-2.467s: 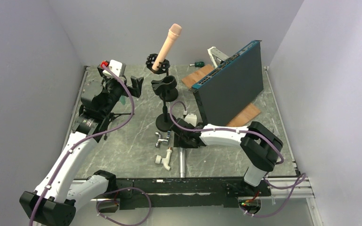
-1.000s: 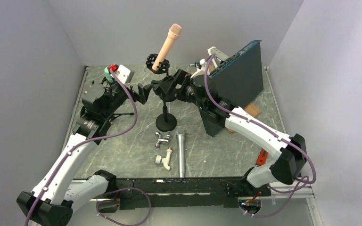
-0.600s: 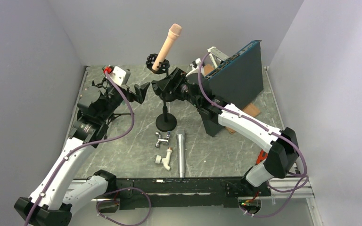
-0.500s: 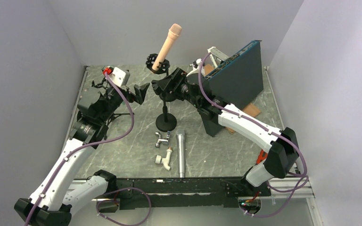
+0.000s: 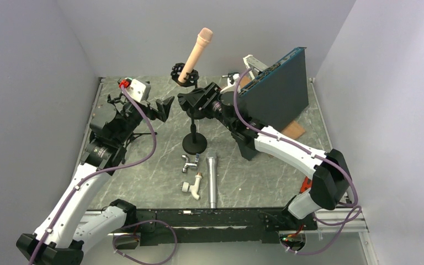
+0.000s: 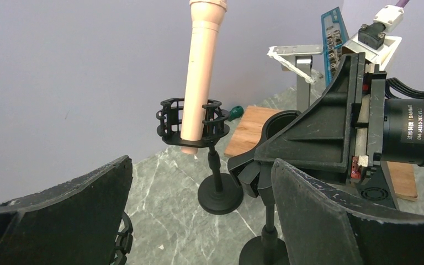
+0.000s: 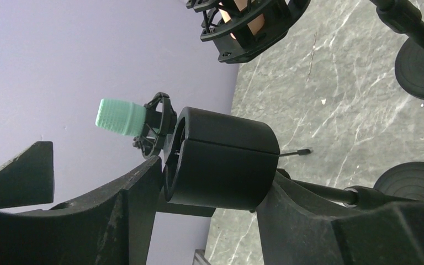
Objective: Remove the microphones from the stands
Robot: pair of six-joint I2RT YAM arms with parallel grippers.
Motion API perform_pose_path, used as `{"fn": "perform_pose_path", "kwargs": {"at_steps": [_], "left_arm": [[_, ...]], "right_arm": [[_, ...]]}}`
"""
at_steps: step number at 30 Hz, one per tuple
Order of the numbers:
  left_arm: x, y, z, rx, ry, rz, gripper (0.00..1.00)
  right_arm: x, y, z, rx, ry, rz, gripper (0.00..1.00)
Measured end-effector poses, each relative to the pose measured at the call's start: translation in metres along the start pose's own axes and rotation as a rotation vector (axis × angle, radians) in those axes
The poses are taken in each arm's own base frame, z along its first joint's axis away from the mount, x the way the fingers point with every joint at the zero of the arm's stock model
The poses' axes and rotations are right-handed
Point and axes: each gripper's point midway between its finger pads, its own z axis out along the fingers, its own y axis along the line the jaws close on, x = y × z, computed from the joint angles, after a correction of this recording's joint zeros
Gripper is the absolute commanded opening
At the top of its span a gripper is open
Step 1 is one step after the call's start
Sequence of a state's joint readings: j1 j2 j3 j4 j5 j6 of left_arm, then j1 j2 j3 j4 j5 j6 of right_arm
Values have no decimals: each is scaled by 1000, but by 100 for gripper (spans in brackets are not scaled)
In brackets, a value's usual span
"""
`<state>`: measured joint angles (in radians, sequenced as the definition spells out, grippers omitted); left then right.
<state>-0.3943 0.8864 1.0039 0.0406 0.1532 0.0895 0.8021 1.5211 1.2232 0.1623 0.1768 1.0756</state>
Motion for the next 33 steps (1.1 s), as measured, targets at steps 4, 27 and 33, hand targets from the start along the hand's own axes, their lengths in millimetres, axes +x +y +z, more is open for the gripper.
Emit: {"fn": "perform_pose_path", "kwargs": {"at_steps": [4,27,33], "left_arm": [[0,0,0,-1,1,0,98],[0,0,0,-1,1,-1,98],[1,0,0,-1,2,-1,98]], "right_arm": [[1,-3,0,-6,-9,10,59],[32,-27,9,93,-27,-109,64],[40,-23,5,134,-56,-157,52]]}}
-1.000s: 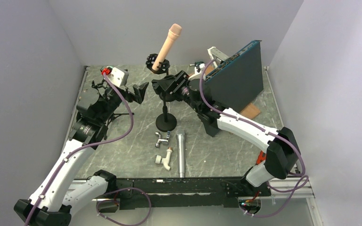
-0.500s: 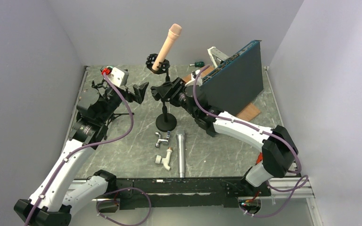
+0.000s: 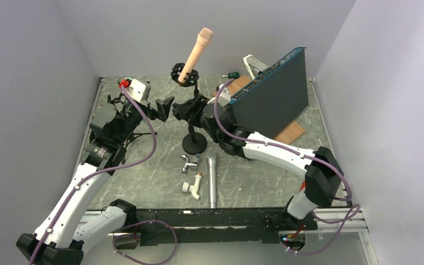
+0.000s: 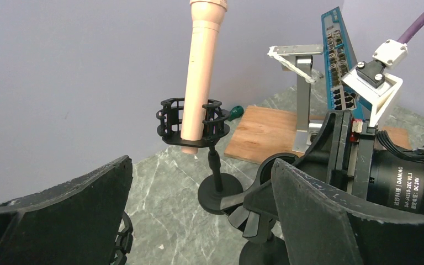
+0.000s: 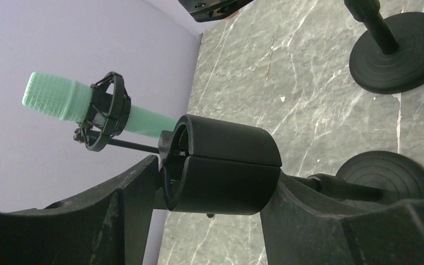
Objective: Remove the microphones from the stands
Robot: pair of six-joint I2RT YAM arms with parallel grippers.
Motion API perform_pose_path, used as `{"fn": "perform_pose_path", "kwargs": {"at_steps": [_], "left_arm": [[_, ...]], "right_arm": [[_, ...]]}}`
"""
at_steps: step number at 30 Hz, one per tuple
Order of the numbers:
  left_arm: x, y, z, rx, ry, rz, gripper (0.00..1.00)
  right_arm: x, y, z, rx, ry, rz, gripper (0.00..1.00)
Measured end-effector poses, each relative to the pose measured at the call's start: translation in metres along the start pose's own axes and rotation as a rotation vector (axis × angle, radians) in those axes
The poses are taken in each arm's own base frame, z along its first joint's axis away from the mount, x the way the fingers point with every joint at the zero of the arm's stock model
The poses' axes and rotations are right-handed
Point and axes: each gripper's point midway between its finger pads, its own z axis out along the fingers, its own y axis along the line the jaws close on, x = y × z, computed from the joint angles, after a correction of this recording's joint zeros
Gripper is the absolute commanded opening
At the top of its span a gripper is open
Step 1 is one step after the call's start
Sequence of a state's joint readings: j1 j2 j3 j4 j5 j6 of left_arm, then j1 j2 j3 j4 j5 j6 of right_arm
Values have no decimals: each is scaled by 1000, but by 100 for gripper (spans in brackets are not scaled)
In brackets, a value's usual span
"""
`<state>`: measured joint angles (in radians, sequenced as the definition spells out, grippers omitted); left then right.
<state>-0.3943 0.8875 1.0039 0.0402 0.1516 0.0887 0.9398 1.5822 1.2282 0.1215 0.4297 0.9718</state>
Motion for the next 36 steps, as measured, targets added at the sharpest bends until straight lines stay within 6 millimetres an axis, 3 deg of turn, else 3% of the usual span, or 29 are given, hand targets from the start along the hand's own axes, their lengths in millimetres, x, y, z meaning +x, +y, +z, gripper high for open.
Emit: {"fn": "perform_pose_path", "kwargs": {"at_steps": [10,17,23,29,36], "left_arm": [[3,0,2,1,8,-2,99],[3,-1,2,2,8,-4,99],[5,-1,3,4,14,-6,99],[7,-1,5,5,20,-7,99],[10,-1,6,6,27,-8,99]], "right_arm": [[6,7,1,-119,37,-53,38],[-3,-8,7,-261,134,-43,37],[14,-13,5,-303,226,-92,40],[33,-32,3,-248,288,-136,48],[33,-34,3,-243,287,-157,77]]}}
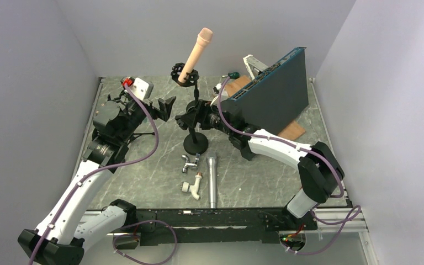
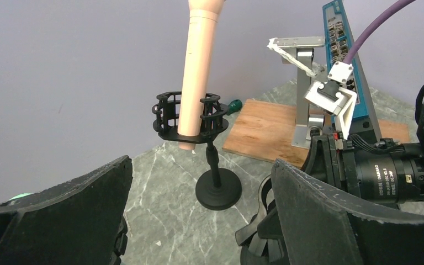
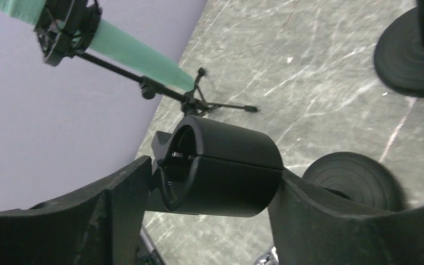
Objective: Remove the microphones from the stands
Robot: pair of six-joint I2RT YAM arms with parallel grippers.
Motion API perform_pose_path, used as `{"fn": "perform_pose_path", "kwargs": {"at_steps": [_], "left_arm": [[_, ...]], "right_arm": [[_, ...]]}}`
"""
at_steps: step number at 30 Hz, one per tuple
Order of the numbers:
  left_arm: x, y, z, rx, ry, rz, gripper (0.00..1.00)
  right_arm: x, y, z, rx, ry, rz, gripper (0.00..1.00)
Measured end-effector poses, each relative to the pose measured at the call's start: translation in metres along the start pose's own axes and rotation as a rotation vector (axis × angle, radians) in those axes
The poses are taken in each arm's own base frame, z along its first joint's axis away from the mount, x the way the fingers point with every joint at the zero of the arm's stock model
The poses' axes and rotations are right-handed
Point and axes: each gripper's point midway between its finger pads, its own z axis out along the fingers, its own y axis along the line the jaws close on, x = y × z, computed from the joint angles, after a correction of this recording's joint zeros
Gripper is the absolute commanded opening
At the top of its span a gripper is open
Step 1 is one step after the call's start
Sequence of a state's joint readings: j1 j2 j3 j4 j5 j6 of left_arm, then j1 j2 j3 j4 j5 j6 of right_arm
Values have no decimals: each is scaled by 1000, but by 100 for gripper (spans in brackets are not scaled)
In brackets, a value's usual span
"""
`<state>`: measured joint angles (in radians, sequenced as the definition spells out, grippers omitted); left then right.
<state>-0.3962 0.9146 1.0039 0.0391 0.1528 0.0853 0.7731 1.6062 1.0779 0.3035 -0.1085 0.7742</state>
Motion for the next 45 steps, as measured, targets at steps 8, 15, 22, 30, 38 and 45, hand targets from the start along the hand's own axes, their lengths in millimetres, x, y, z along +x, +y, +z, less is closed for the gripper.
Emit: {"fn": "perform_pose_path", "kwargs": {"at_steps": [8,15,22,30,38,45], "left_arm": [[0,0,0,0,1,-1,99],[0,-1,0,4,1,-2,99],[3,-1,2,4,8,-5,99],[7,13,-3,-70,35,16,99],[-16,73,-39,-348,-5,66,100],[-4,138,-49,-538,44,-2,99]], "right_arm": [[-1,-15,-4,59,15,-89,99],[7,-15,-21,111,57,-99,100],[22,-7,-40,118,97,-109,100],[50,-23,-70,194,185,-164,100],[60,-19,-77,199,230,-207,100],[54,5,-92,138,197,-215,100]]}}
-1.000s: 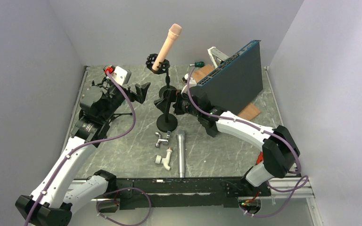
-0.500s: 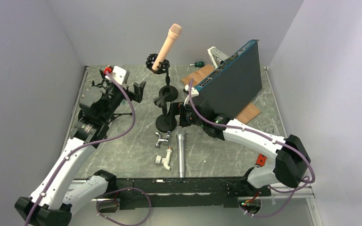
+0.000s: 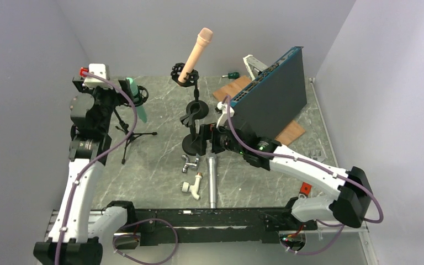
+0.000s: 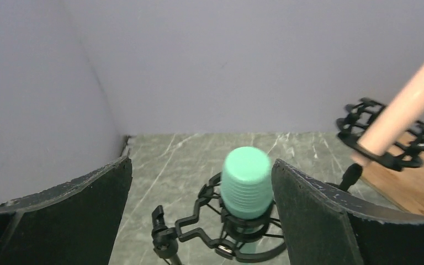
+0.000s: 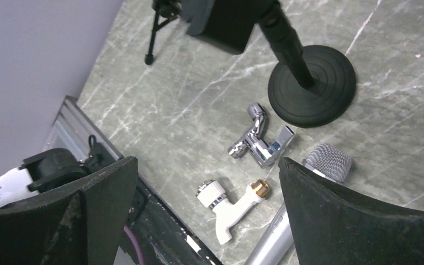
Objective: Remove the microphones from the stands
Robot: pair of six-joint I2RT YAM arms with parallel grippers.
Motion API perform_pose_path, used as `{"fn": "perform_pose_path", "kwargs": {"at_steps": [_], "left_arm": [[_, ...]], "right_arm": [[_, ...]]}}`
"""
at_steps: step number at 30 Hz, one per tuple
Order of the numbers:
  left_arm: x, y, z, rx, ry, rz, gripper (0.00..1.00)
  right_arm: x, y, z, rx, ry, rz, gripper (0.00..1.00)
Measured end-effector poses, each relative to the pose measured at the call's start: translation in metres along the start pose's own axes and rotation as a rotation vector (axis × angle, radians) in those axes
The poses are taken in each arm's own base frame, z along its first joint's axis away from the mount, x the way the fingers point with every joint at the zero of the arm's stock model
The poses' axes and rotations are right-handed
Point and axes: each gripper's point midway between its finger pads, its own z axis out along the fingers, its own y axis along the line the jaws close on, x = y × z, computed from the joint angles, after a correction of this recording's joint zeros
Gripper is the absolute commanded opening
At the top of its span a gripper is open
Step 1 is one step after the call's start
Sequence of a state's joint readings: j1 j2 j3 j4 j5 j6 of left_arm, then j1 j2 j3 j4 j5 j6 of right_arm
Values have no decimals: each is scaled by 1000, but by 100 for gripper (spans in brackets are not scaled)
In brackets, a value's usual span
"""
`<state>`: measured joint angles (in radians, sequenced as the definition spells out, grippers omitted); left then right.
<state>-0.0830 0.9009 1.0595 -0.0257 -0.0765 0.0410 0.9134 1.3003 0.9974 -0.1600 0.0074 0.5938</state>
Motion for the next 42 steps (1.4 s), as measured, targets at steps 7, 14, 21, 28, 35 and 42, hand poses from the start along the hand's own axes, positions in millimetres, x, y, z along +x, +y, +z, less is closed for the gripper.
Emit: {"fn": "perform_pose_path", "kwargs": {"at_steps": [7,14,21,28,35,42], "left_arm": [[33,26,19,-18,90,-48,99],[34,12,27,94,80,-65,99],[34,-1,31,197,69,-116,85],[47,-9,36,241,107,-156,86],[58,-13,42,249,136,-171,88],[70,-40,43,302,180,-165,82]], "right_arm": [[-10,10,-16,-50,-42,5,100],[-1,5,-22,-49,-41,19,100],[-1,5,-21,-50,-44,22,100],[3,2,-20,-46,-36,27,100],[6,1,-17,-40,-28,27,100],[6,0,-17,-39,-28,27,100]]}}
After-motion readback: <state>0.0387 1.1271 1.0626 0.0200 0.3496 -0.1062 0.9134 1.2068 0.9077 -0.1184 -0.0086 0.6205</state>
